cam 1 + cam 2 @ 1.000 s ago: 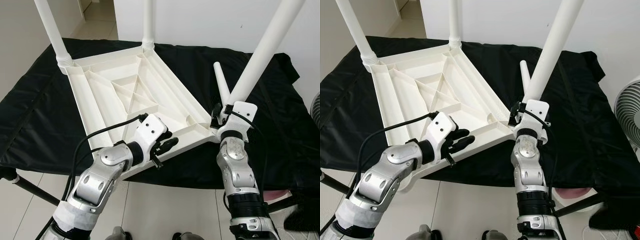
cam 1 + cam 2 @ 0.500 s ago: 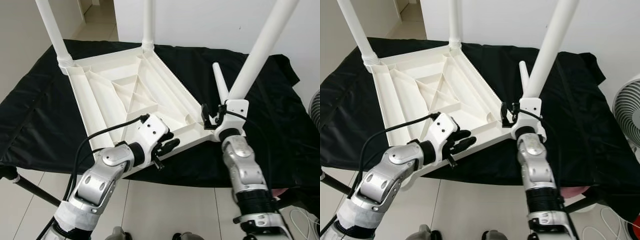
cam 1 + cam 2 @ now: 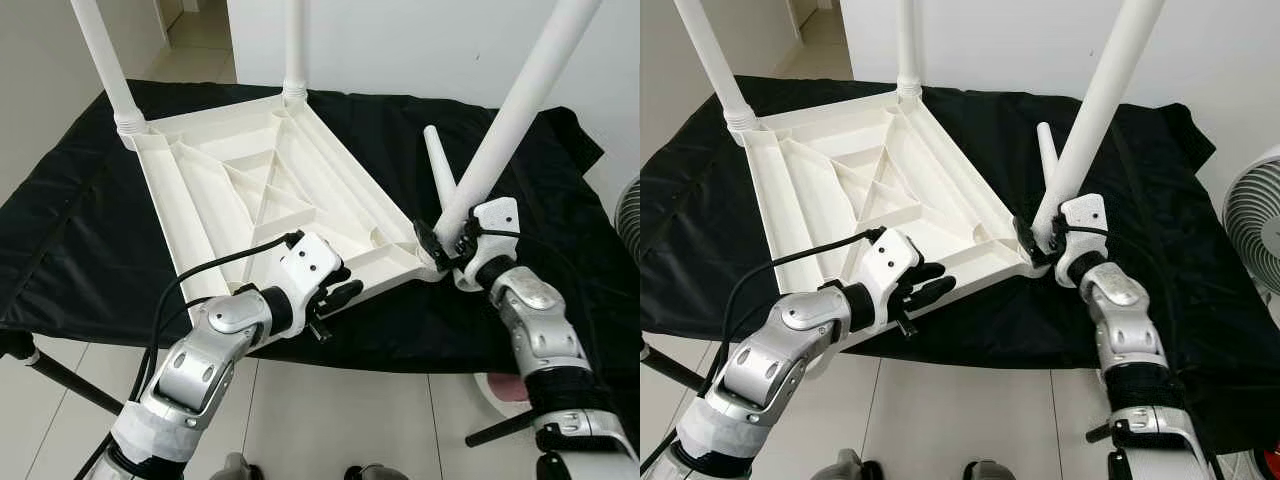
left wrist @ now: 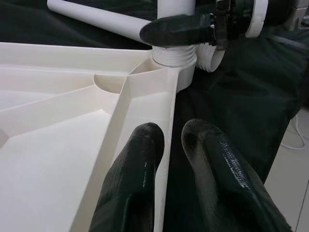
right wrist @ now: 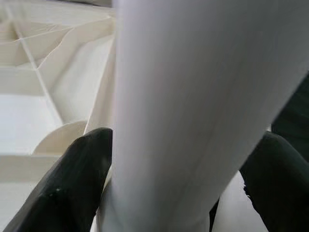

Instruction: Building children table

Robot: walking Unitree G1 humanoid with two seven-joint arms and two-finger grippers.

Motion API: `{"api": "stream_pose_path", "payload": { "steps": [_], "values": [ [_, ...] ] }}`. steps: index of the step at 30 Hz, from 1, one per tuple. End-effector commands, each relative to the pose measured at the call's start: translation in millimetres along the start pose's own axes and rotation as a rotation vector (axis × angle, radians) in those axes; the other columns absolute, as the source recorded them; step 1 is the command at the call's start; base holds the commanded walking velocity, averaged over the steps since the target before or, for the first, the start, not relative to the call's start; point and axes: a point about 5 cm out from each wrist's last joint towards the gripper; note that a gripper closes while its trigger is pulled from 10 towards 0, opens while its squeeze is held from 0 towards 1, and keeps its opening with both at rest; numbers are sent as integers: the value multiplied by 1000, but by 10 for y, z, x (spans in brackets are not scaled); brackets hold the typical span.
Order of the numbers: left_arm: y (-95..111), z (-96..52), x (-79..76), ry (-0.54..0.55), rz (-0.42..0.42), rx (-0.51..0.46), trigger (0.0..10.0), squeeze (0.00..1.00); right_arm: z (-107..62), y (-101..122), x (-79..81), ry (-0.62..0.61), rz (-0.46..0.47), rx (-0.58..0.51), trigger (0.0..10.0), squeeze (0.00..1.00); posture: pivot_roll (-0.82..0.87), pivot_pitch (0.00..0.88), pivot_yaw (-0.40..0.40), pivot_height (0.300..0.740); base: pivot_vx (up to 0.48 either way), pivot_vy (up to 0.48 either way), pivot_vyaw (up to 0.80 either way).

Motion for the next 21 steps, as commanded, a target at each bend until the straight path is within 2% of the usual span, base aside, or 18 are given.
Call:
{"api": "stream_pose_path", "payload": {
  "steps": [1, 3, 4, 5, 15, 16, 17, 18, 21],
  "values": [
    [-8, 8, 27, 37, 7, 9, 10000, 0, 0, 11, -25, 37, -16, -2, 3451, 0, -101, 93, 11, 740, 0, 0, 0],
    [-8, 8, 27, 36, 7, 9, 10000, 0, -2, 14, -32, 52, -25, -4, 3451, 0, -101, 93, 11, 740, 0, 0, 0],
    [-7, 10, 26, 34, 7, 9, 10000, 0, -6, 18, -31, 75, -38, -4, 392, 0, -105, 94, 17, 740, 0, 0, 0],
    [-7, 14, 21, 29, 6, 9, 10000, 0, -8, 19, -35, 91, -45, -5, 0, 0, -105, 94, 17, 740, 0, 0, 0],
    [13, 53, -78, -22, 12, 0, 10000, 0, -12, -5, -46, 144, -51, 14, 0, 0, -105, 94, 17, 740, 0, 0, 0],
    [16, 57, -78, -24, 12, -1, 10000, 0, -8, -20, -60, 134, -35, 16, 2471, 0, -108, 95, 18, 740, 0, 0, 0],
    [16, 57, -78, -24, 12, -1, 10000, 0, -8, -20, -60, 134, -35, 16, 2471, 0, -108, 95, 18, 740, 0, 0, 0],
    [17, 57, -75, -23, 12, -1, 10000, 0, -5, -30, -62, 125, -28, 19, 10000, 0, -108, 95, 18, 740, 0, 0, 0],
    [18, 60, -70, -22, 10, -2, 10000, 0, 6, -77, -57, 91, 4, 36, 10000, 0, -110, 95, 19, 740, 0, 0, 0]
  ]
}}
Point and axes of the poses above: a point about 5 cm out from each wrist's last joint towards the gripper, its own z axis pointing out of the wrist towards the gripper, its own y axis along the axis of the wrist's last joint, x = y × z, and after that the axes turned 3 degrees about z, right-handed
